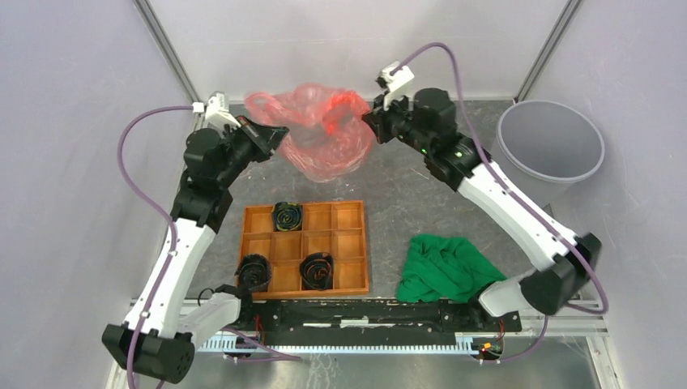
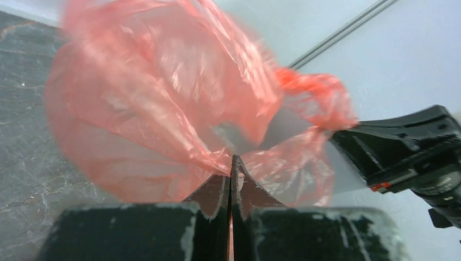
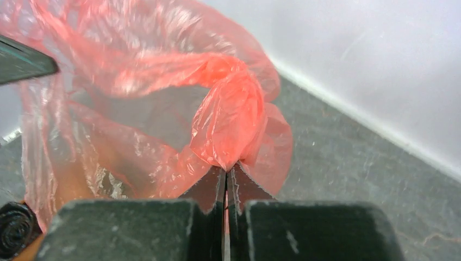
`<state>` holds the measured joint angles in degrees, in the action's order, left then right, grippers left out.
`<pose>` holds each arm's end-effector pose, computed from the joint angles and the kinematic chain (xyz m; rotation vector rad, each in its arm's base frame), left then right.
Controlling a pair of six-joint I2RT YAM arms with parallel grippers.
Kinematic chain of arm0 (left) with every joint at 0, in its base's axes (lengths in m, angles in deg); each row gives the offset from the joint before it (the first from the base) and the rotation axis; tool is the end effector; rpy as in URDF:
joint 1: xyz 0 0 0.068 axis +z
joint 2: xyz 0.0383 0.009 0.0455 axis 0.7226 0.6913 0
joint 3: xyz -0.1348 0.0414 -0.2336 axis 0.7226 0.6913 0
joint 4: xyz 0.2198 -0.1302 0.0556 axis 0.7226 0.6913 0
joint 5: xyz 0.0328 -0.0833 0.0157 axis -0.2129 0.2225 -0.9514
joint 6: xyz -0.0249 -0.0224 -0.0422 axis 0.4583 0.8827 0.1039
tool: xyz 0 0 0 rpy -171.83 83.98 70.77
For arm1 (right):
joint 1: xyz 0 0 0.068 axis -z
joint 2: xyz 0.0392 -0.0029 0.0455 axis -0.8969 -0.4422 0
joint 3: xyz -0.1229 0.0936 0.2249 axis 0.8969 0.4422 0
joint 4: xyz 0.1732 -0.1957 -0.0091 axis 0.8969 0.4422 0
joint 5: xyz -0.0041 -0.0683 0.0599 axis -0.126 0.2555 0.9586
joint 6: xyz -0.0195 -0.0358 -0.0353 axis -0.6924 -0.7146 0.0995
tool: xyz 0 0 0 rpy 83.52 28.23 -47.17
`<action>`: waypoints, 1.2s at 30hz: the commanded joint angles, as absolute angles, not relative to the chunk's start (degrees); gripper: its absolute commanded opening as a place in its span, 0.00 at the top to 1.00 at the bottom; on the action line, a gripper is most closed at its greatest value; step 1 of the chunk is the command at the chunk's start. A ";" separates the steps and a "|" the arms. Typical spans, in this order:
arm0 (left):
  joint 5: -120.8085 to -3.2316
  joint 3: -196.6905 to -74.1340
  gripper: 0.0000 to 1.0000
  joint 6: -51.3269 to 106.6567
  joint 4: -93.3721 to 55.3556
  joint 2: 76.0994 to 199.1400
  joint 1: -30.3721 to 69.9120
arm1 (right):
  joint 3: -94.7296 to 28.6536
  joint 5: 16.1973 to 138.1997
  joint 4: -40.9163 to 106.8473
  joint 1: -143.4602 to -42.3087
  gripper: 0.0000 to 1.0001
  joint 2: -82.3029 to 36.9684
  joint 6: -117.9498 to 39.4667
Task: Put the trash bags into the trash bin
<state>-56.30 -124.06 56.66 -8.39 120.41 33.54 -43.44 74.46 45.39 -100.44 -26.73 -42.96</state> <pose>0.2232 -0.0592 0.3979 -0.2321 1.7369 -0.8957 0.2778 0.2108 0.4173 -0.5852 1.7216 0.5726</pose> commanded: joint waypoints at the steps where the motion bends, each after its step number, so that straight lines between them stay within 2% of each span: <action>1: -60.23 -122.44 0.98 53.87 -6.33 118.72 33.61 | -35.64 74.02 40.26 -100.40 0.99 -23.04 -42.74; 4: -63.30 -119.89 0.98 52.63 -2.19 118.61 33.61 | -30.68 74.40 40.53 -100.46 0.99 -24.00 -41.71; 7: -67.17 -118.30 0.98 50.00 -1.04 115.84 33.61 | -31.05 73.92 43.20 -100.50 0.98 -24.43 -42.15; 14: -78.59 -123.87 0.98 39.28 1.01 112.31 33.63 | -30.75 70.31 39.59 -100.48 0.95 -21.08 -43.44; 23: -79.01 -118.27 0.98 37.09 -0.72 111.68 31.67 | -27.92 70.99 39.56 -100.48 0.93 -23.12 -41.08; 26: -81.05 -116.70 0.98 35.57 -1.47 111.09 29.48 | -30.05 68.72 43.91 -100.46 0.85 -24.33 -41.49; 29: -84.09 -116.25 0.98 33.50 -1.61 110.51 27.15 | -33.33 64.32 50.52 -100.41 0.63 -23.39 -44.22; 32: -86.90 -116.20 0.98 31.40 -1.68 110.22 24.60 | -34.26 57.72 55.52 -100.49 0.36 -19.33 -46.97; 36: -88.04 -114.89 0.98 30.18 -3.00 110.16 21.26 | -31.22 50.78 57.39 -100.49 0.14 -10.68 -48.82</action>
<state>-84.35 -115.71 34.76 0.44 111.03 23.72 -30.64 60.17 54.85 -100.47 -20.37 -45.65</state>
